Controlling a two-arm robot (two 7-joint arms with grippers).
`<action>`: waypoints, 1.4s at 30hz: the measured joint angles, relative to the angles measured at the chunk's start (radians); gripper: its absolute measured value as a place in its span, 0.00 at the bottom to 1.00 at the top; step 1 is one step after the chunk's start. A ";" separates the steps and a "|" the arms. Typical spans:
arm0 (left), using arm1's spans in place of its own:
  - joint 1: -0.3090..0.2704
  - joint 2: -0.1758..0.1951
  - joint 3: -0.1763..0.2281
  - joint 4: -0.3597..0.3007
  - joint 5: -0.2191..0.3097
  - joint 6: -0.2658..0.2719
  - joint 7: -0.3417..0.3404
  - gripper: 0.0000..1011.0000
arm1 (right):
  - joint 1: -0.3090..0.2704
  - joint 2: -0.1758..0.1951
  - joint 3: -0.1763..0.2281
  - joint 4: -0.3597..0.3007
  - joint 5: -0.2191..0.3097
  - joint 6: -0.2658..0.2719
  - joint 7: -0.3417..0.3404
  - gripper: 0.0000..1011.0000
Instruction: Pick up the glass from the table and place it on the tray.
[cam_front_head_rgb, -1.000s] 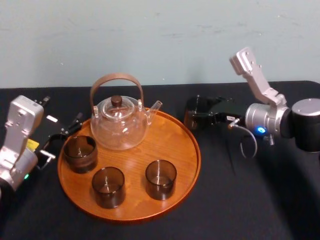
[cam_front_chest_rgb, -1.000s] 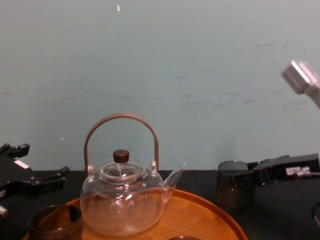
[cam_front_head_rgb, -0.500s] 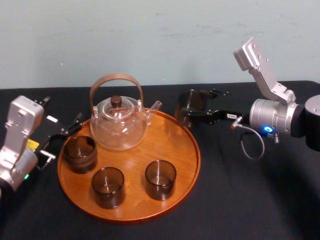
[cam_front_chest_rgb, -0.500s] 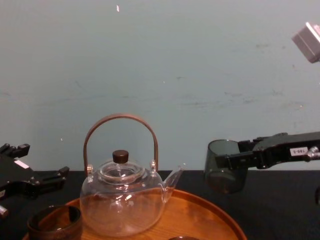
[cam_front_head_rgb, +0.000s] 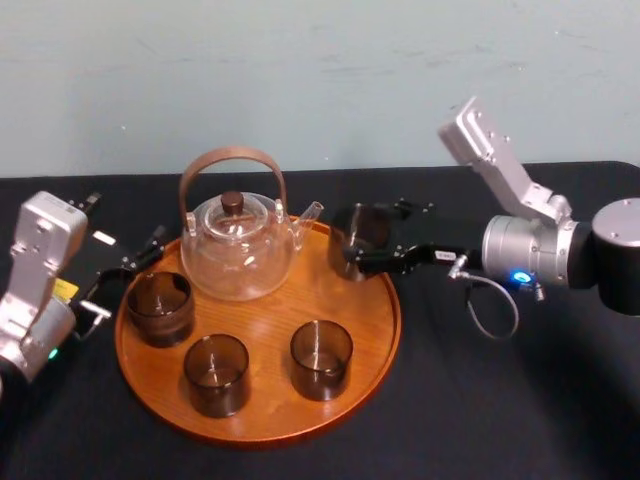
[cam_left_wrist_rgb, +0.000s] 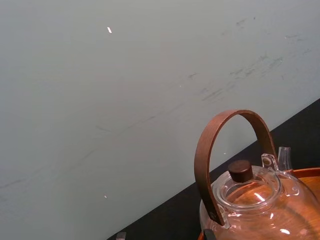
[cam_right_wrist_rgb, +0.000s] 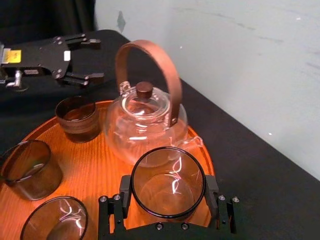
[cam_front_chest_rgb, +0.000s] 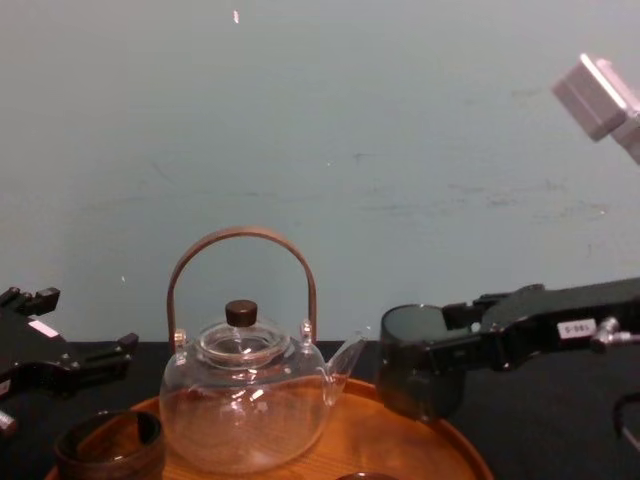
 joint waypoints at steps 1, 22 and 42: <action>0.000 0.000 0.000 0.000 0.000 0.000 0.000 0.99 | 0.004 0.000 -0.009 0.004 -0.001 -0.001 0.001 0.89; 0.000 0.000 0.000 0.000 0.000 0.000 0.000 0.99 | 0.059 -0.057 -0.076 0.135 -0.043 -0.032 -0.011 0.89; 0.000 0.000 0.000 0.000 0.000 0.000 0.000 0.99 | 0.070 -0.089 -0.091 0.207 -0.053 -0.043 0.007 0.89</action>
